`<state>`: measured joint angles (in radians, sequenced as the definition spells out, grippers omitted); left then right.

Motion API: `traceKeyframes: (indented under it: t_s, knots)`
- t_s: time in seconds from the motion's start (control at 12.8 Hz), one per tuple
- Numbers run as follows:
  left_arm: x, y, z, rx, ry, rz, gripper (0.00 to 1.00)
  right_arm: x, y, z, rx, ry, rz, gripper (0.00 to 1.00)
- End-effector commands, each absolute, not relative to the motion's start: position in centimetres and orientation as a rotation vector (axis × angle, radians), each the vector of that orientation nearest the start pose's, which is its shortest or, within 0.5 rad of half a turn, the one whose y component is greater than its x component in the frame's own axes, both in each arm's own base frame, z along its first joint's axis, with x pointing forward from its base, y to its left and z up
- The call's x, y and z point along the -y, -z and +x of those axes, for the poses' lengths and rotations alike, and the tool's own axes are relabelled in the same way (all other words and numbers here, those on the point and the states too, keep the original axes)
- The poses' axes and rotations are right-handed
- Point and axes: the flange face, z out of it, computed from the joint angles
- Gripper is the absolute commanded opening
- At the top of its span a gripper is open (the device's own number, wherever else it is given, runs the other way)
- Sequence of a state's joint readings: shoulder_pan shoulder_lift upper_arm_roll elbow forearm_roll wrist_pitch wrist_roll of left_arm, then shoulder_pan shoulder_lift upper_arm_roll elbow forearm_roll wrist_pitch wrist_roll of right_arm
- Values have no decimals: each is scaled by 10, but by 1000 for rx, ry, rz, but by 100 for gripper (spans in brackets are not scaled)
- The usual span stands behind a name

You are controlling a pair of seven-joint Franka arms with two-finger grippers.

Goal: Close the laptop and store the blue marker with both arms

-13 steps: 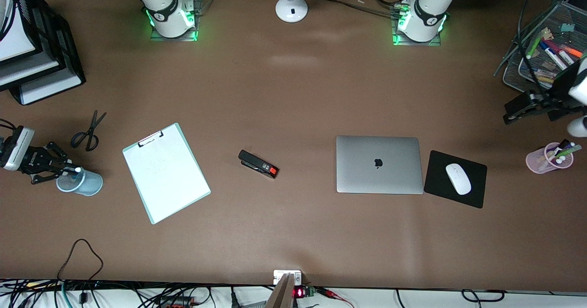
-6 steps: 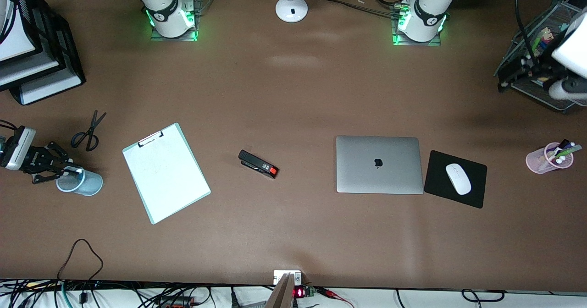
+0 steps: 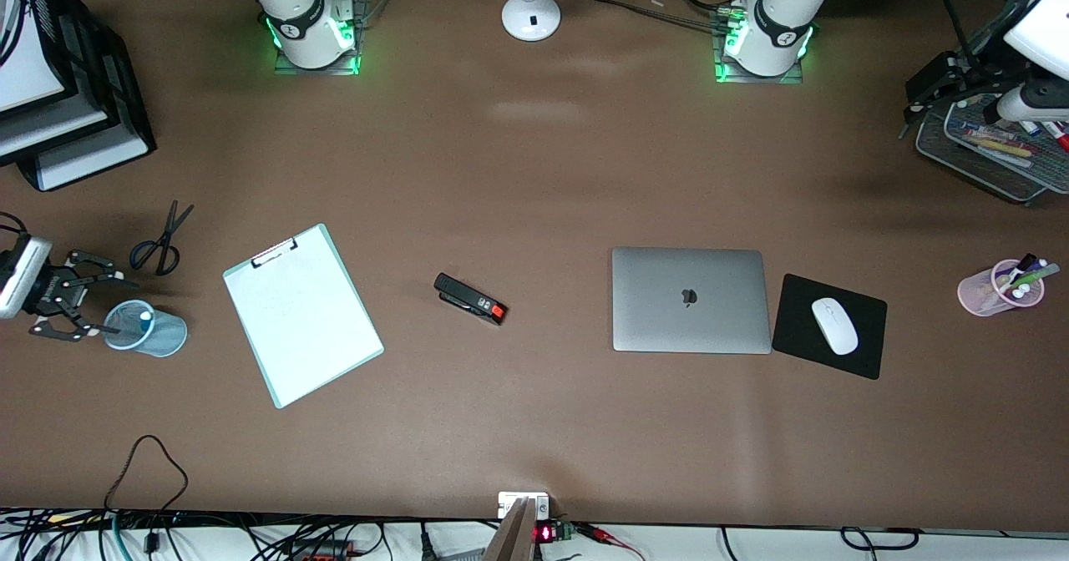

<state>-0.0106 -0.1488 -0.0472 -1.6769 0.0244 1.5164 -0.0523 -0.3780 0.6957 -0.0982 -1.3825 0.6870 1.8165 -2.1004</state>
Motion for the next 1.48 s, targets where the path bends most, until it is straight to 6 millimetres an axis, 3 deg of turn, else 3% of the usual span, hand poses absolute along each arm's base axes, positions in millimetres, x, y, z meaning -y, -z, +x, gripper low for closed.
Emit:
traceKeyframes:
  t_s: [0.0,0.23,0.62,0.94,1.17,1.4]
  knots:
    - [28,-648,496,-40,15,-3136,100,220,-365,665,1624,549,-2179,100]
    - [23,-645,502,-26,17,-3140,100,168,-420,669,1538,455,-2296,100]
    - [30,-635,513,-47,55,-3147,100,90,-478,658,1349,320,-2487,100]
    - [36,-637,512,-57,54,-3176,100,47,-497,650,977,159,-2707,100]
    - [38,-638,510,-67,46,-3180,100,27,-495,642,567,-5,-2798,100]
    - [40,-637,508,-80,24,-3177,100,7,-501,634,473,-118,-2924,100]
